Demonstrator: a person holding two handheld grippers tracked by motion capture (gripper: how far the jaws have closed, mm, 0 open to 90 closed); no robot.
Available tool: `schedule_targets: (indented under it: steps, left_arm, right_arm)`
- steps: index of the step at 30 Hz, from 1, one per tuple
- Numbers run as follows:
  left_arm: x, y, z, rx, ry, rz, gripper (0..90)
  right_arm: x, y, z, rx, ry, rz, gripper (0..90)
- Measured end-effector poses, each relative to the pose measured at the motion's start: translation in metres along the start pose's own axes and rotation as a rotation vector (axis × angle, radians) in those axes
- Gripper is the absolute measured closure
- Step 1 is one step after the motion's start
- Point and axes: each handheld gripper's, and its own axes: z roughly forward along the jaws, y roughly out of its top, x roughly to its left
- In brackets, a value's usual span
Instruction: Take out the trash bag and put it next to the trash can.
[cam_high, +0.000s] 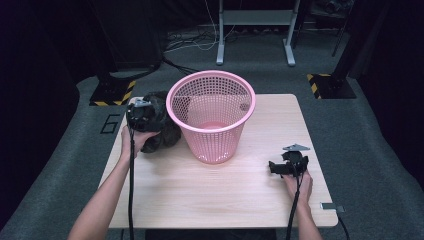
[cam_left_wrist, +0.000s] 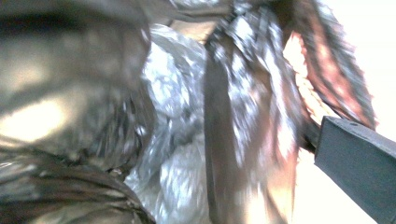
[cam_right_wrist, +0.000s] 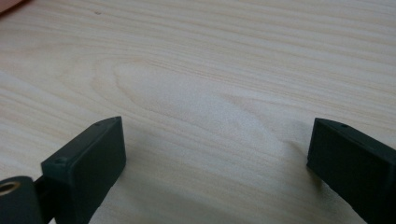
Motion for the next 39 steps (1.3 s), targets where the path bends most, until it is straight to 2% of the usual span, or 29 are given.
schedule_targets:
  steps: [6,8,12,18,22,24,26,30,36,39]
  left_arm:
    - [-0.011,-0.015,-0.027,-0.037,-0.02,0.032,0.0]
    - [-0.015,-0.02,-0.035,-0.042,-0.01,0.059,0.0]
    - [-0.02,-0.034,-0.05,-0.052,0.001,0.081,0.0]
    - [-0.026,-0.069,-0.064,-0.062,0.015,0.081,0.0]
    - [-0.028,-0.093,-0.072,-0.058,0.043,0.075,0.0]
    - [-0.027,-0.105,-0.076,-0.059,0.052,0.058,0.0]
    - [-0.026,-0.117,-0.076,-0.045,0.066,0.049,0.0]
    - [-0.02,-0.144,-0.069,0.0,0.068,0.001,0.0]
    - [-0.012,-0.179,-0.04,0.093,0.091,-0.053,0.0]
    - [-0.012,-0.188,-0.029,0.122,0.103,-0.057,0.0]
  right_arm:
    - [0.0,0.0,0.0,0.0,0.001,0.0,3.3]
    - [0.0,0.0,0.0,0.0,0.001,0.0,3.3]
    - [0.0,0.0,0.0,0.0,0.001,0.001,3.3]
    - [0.0,0.0,0.0,0.0,0.0,0.0,3.3]
    - [0.0,0.0,0.0,0.001,0.001,0.001,3.3]
    - [0.0,0.0,0.0,0.0,0.0,0.001,3.3]
    - [0.0,0.0,0.0,0.0,0.0,0.002,3.3]
    - [0.0,0.0,0.0,0.001,0.0,0.003,3.3]
    - [0.0,0.0,0.0,-0.001,0.001,0.002,3.3]
    - [0.0,0.0,0.0,-0.002,0.0,0.002,3.3]
